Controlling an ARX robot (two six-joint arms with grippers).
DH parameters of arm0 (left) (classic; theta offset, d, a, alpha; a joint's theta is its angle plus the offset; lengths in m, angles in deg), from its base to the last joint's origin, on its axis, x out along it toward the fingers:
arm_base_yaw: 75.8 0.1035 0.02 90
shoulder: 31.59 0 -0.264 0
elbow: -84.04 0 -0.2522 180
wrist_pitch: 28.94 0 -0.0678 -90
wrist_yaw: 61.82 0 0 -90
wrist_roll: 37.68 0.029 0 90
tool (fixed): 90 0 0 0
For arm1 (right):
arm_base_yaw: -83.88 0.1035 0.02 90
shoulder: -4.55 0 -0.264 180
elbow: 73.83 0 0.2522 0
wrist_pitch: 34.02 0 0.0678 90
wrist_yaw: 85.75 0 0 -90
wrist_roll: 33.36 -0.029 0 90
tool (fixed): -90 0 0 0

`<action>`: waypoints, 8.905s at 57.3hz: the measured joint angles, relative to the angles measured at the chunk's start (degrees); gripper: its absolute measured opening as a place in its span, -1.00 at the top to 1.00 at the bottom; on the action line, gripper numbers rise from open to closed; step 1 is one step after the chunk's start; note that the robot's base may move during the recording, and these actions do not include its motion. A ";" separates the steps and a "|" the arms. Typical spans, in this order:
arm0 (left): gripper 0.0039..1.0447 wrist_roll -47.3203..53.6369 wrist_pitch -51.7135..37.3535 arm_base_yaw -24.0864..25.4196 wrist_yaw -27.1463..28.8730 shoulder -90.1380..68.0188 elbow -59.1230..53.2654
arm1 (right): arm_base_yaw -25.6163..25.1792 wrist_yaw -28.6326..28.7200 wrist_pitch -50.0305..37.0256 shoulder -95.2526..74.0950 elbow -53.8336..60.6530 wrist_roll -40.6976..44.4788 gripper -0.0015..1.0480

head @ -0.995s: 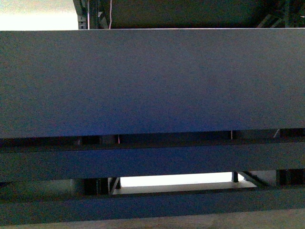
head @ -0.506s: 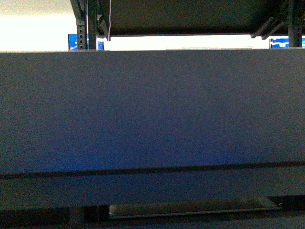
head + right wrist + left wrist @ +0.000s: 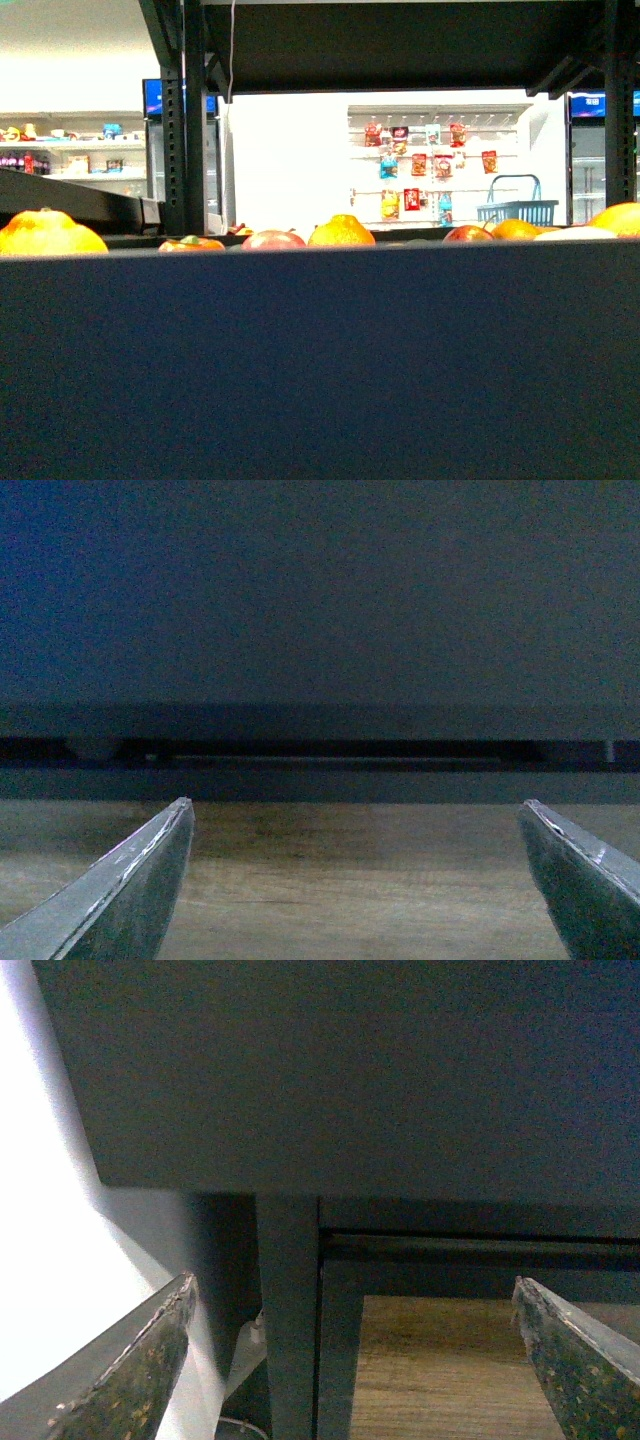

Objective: Pick lemon from shelf

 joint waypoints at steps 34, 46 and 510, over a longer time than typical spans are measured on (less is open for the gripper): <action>-0.85 -0.02 0.00 0.00 0.00 0.00 0.00 | 0.00 0.02 0.00 0.00 0.00 0.04 -0.86; -0.85 -0.02 0.00 0.00 0.02 0.00 0.00 | 0.00 0.00 0.02 0.00 0.00 0.02 -0.86; 0.71 -39.01 -15.21 -15.32 -37.38 -94.07 60.39 | 13.14 7.89 -24.63 -166.68 -101.98 20.79 -0.86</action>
